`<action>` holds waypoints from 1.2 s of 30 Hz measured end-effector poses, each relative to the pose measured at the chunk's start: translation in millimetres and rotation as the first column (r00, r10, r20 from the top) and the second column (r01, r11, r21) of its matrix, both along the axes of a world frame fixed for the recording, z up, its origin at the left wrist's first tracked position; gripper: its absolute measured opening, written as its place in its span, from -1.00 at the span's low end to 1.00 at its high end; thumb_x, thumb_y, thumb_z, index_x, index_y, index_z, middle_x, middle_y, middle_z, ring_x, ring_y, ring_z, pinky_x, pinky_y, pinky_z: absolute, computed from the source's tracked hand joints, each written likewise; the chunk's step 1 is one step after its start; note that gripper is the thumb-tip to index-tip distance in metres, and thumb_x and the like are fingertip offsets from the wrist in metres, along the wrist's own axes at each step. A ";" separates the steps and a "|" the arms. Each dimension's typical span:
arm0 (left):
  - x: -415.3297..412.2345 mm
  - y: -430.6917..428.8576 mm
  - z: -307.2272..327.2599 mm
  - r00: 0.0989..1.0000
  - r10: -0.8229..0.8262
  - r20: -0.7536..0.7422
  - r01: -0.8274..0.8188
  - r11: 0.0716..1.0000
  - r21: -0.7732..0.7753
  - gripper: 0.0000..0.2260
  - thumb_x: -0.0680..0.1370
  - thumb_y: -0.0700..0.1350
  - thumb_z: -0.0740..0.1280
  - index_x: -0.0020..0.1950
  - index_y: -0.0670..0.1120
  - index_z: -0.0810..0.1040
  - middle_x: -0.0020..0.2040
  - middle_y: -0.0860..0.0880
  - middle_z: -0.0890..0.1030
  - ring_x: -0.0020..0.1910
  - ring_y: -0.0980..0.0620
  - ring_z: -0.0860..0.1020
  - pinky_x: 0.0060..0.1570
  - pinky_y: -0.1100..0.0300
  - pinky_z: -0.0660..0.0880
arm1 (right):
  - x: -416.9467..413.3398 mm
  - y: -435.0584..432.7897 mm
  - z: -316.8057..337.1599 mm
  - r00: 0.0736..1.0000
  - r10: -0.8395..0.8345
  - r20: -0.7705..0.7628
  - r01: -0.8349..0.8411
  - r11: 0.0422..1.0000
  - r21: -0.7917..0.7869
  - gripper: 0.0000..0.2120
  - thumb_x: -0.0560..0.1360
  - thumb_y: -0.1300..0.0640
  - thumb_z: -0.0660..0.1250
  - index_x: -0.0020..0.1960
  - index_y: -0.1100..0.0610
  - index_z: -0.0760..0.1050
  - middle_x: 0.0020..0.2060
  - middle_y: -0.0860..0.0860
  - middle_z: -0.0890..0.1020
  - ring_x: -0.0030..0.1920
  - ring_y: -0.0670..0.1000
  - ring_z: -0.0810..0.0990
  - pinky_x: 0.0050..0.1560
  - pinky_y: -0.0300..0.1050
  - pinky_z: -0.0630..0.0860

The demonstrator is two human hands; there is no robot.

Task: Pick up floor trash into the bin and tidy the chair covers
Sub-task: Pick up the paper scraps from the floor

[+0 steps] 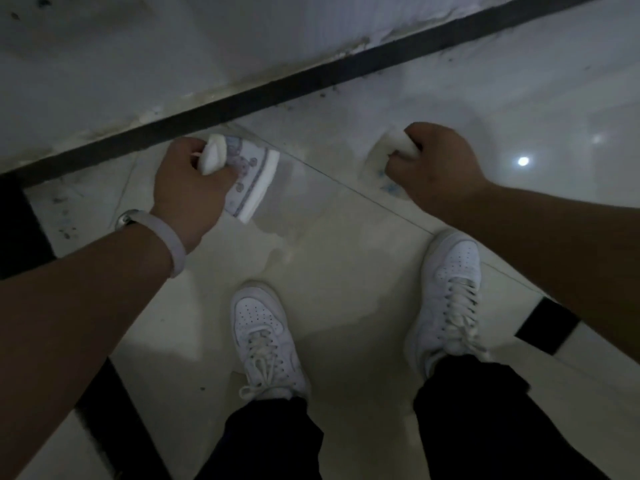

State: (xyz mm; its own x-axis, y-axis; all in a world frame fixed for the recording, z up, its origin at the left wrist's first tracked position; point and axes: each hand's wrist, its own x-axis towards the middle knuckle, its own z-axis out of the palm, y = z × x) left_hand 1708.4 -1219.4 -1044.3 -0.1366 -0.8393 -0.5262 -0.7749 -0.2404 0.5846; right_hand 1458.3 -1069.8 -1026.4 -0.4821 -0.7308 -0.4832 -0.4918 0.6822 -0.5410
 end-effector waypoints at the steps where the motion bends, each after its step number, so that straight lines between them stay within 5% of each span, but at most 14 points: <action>1: -9.4 4.8 13.6 0.999 -0.006 -0.040 0.007 1.000 0.020 -0.68 0.50 -0.06 0.49 0.17 0.04 0.45 0.05 0.09 0.56 -0.01 0.14 0.57 -0.06 0.31 0.51 | -1.9 3.1 11.8 1.000 -0.023 -0.003 0.022 1.000 -0.019 -0.83 0.47 0.11 0.34 -0.17 0.21 0.48 -0.34 0.07 0.48 -0.34 0.05 0.44 -0.36 -0.10 0.31; 8: -74.8 34.9 126.5 0.972 -0.077 -0.221 0.096 0.993 0.073 -0.69 0.47 -0.05 0.52 0.14 0.07 0.51 0.07 0.09 0.62 0.00 0.14 0.62 -0.02 0.24 0.58 | -29.3 30.3 111.7 0.981 -0.196 0.007 0.196 0.980 -0.046 -0.74 0.47 0.11 0.32 -0.32 0.06 0.30 -0.41 -0.03 0.40 -0.37 -0.01 0.38 -0.38 -0.13 0.28; 14: -133.2 54.9 236.9 0.948 -0.183 -0.260 0.199 0.979 0.036 -0.73 0.50 -0.13 0.49 0.12 0.03 0.50 -0.04 0.16 0.58 -0.24 0.41 0.54 -0.24 0.50 0.46 | -64.6 47.1 229.8 0.913 -0.406 0.040 0.408 0.909 -0.085 -0.77 0.48 0.15 0.29 -0.30 0.08 0.30 -0.43 -0.03 0.39 -0.42 -0.04 0.37 -0.41 -0.13 0.30; 20: -205.9 72.5 360.7 0.908 -0.293 -0.299 0.310 0.951 0.007 -0.76 0.49 -0.10 0.50 0.08 0.05 0.51 -0.08 0.12 0.59 -0.29 0.35 0.55 -0.37 0.50 0.42 | -104.2 73.8 352.6 0.795 -0.600 0.087 0.607 0.786 -0.122 -0.87 0.46 0.17 0.26 -0.23 0.14 0.36 -0.43 -0.01 0.41 -0.41 0.03 0.40 -0.39 -0.05 0.40; 25: -259.0 90.2 456.0 0.837 -0.440 -0.326 0.463 0.886 -0.007 -0.72 0.47 -0.05 0.52 0.12 0.08 0.53 -0.02 0.10 0.64 -0.11 0.13 0.63 -0.20 0.29 0.51 | -131.6 109.3 447.2 0.707 -0.706 0.046 0.703 0.695 -0.153 -0.82 0.47 0.16 0.26 -0.28 0.10 0.33 -0.42 -0.01 0.42 -0.43 -0.02 0.38 -0.45 -0.15 0.27; 31: -315.5 114.4 559.0 0.760 -0.522 -0.388 0.545 0.836 -0.056 -0.71 0.47 -0.08 0.53 0.12 0.05 0.54 -0.03 0.12 0.65 -0.18 0.26 0.62 -0.19 0.35 0.53 | -155.7 147.3 547.3 0.551 -0.828 0.102 0.820 0.515 -0.249 -0.81 0.47 0.17 0.27 -0.29 0.13 0.33 -0.43 -0.01 0.38 -0.42 -0.01 0.32 -0.39 -0.11 0.28; 36: -362.5 138.8 623.2 0.731 -0.528 -0.433 0.561 0.826 -0.061 -0.71 0.47 -0.14 0.52 0.13 0.00 0.55 -0.01 0.05 0.66 -0.18 0.24 0.63 -0.19 0.33 0.53 | -182.4 178.8 606.2 0.466 -0.871 0.156 0.866 0.413 -0.283 -0.87 0.45 0.14 0.27 -0.21 0.20 0.41 -0.36 0.12 0.49 -0.37 0.05 0.43 -0.34 0.12 0.47</action>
